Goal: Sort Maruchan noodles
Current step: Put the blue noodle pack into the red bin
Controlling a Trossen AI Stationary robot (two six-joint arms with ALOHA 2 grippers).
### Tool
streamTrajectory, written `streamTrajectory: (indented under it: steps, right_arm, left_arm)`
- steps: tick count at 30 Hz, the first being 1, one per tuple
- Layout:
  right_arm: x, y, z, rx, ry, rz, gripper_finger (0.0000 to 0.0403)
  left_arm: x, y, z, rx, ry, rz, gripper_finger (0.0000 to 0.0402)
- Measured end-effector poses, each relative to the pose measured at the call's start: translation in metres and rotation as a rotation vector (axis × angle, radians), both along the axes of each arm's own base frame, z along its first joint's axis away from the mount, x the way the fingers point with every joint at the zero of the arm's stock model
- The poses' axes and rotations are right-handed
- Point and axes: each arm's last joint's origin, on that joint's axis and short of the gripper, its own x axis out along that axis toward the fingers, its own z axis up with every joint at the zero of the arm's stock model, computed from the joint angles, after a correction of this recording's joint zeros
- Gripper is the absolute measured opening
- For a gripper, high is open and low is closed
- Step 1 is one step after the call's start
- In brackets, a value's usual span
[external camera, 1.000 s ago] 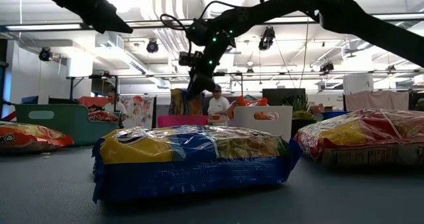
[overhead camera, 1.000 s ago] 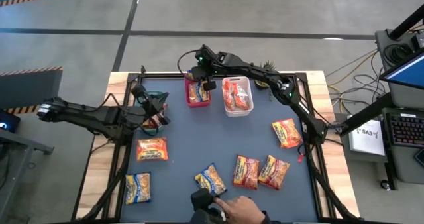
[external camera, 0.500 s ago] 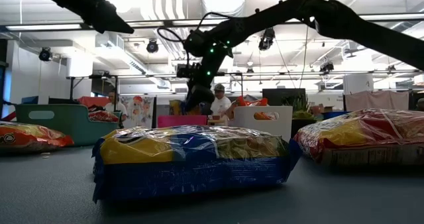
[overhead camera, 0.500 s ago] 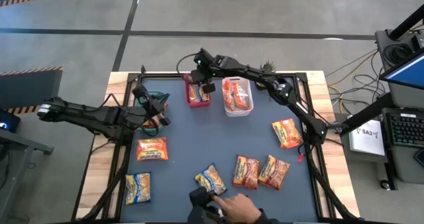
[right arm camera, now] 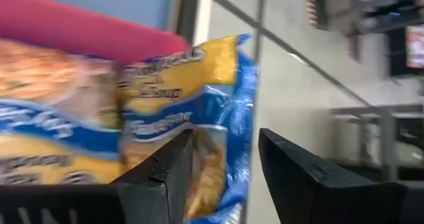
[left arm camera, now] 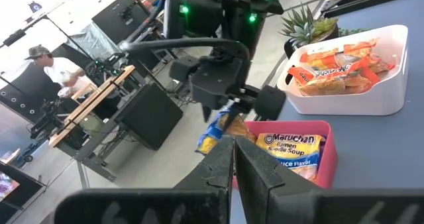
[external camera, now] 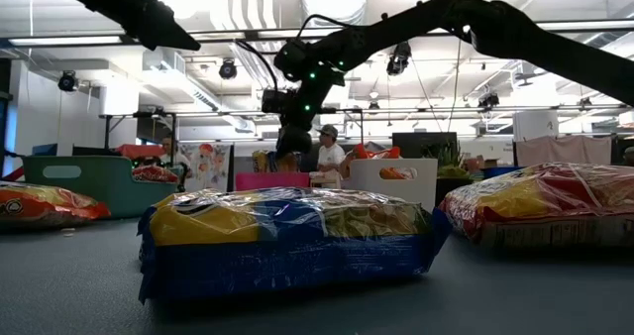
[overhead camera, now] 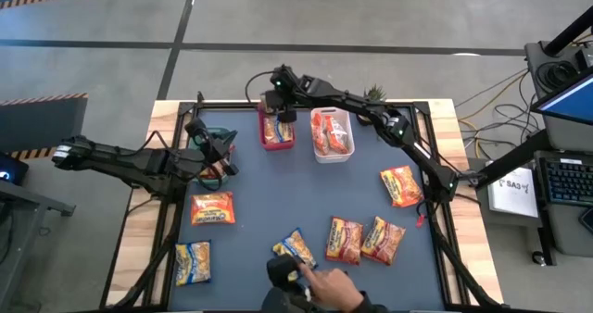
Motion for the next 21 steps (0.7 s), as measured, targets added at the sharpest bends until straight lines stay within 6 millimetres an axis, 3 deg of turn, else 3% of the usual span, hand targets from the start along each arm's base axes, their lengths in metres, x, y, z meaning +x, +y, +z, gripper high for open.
streamTrajectory:
  steps: [11,17,21]
  right_arm:
    - [0.0,0.0,0.006,0.011,-0.049,-0.044,0.0173]
    - [-0.017,0.011,0.037,0.123,-0.08,-0.111,0.0173]
    - [-0.032,0.024,0.057,0.366,-0.117,-0.095,0.0171]
  left_arm:
    - [0.0,0.0,0.0,0.0,0.0,0.0,0.0]
    - [0.0,0.0,0.0,-0.008,-0.01,0.002,0.0]
    - [0.0,0.0,0.0,-0.018,-0.022,0.005,0.0]
